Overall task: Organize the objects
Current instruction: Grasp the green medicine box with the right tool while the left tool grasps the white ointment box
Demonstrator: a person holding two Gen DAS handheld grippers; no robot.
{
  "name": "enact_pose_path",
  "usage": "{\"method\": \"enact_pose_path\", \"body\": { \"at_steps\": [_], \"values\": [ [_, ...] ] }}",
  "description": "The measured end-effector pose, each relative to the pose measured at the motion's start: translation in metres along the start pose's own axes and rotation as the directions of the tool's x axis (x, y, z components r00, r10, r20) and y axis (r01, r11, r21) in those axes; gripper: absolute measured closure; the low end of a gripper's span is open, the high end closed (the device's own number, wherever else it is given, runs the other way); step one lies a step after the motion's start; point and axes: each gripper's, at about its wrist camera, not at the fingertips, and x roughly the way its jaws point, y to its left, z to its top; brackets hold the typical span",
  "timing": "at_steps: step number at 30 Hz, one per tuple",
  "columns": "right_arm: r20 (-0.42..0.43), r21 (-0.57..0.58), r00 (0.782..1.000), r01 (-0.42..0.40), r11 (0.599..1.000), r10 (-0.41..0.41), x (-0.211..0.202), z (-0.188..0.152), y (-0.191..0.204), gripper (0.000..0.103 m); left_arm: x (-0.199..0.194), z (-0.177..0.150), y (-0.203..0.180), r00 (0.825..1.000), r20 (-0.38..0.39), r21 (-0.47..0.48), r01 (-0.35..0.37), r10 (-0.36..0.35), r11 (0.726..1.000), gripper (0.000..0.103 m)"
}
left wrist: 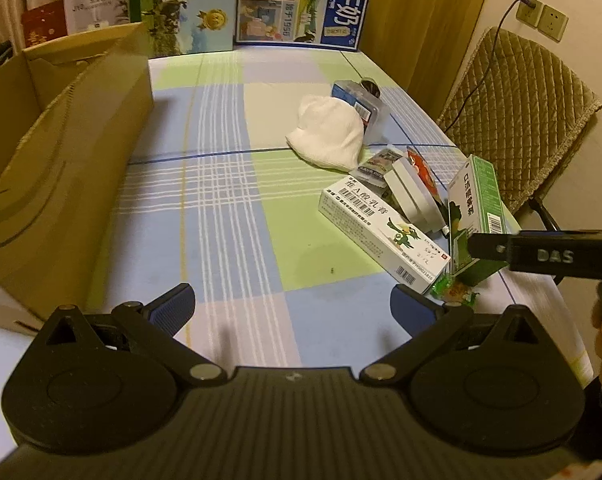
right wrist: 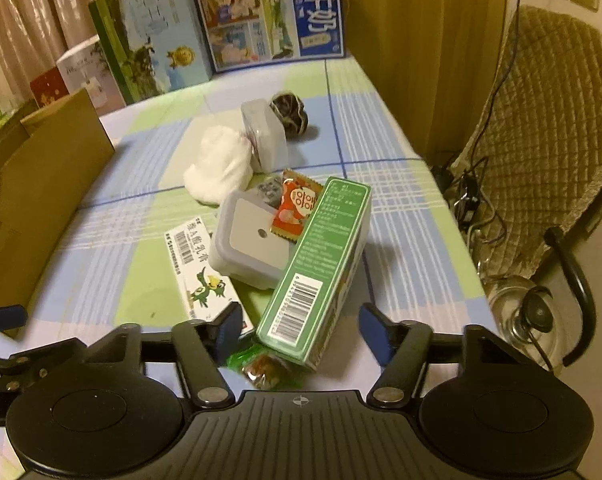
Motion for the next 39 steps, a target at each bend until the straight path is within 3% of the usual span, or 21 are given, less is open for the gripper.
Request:
{"method": "enact_pose_path", "body": {
  "at_steps": [3,6,13,16,31,34,39],
  "values": [
    [-0.013,-0.020,1.000,-0.005,1.000,0.005,0.008,0.001,0.004,0.064,0.006,0.001,0.002,1.000,-0.006,0.005,0.001,-0.001,1.000,0.001],
    [-0.017,-0.040,0.999,-0.031,0.999,0.030,0.010,0.001,0.013,0.067,0.009,0.000,0.006,1.000,-0.011,0.003,0.008,-0.008,1.000,0.001],
    [-0.060,-0.047,0.984,-0.169,0.984,0.166,0.020,0.001,0.037,0.067,0.011,-0.006,0.023,0.999,-0.034,-0.016,-0.011,0.010,1.000,0.001],
    [-0.075,-0.037,0.969,-0.239,0.970,0.236,0.023,0.002,0.041,0.075,0.011,-0.006,0.027,0.999,-0.035,-0.020,-0.015,0.014,1.000,0.001],
    [-0.026,0.006,0.987,-0.160,0.987,0.161,0.006,0.001,0.007,0.076,0.046,0.019,0.005,0.998,-0.015,-0.074,0.062,-0.064,0.995,0.010],
    [-0.022,0.006,0.987,-0.160,0.987,0.160,0.005,0.000,0.008,0.076,0.059,0.026,0.002,0.998,-0.026,-0.083,0.046,-0.049,0.996,0.016],
    [-0.017,-0.036,0.989,-0.150,0.988,0.150,0.003,-0.002,0.015,0.076,0.067,0.025,0.008,0.997,-0.077,-0.023,0.003,-0.005,1.000,0.037]
  ]
}}
